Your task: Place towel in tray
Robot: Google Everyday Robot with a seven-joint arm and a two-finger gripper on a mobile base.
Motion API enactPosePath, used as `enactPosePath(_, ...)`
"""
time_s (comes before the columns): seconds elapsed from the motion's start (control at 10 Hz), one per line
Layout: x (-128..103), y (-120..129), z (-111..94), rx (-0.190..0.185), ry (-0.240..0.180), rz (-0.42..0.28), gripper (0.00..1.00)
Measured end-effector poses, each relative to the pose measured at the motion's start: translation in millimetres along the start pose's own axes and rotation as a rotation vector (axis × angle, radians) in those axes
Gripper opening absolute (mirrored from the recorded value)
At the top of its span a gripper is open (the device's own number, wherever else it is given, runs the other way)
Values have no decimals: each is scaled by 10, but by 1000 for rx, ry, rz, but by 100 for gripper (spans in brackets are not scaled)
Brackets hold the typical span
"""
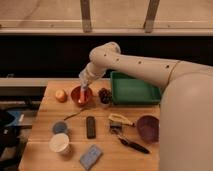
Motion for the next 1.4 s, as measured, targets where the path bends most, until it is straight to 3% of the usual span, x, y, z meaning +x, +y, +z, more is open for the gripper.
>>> enactPosePath(0.7, -6, 32, 30, 5, 5, -7, 0)
enactPosePath(1.0, -94, -234, 84, 90, 12, 19, 0)
enactPosePath(1.2, -231, -632, 106, 154, 7, 49, 0)
enactPosePath(1.4, -293, -971, 100, 187, -12, 90, 0)
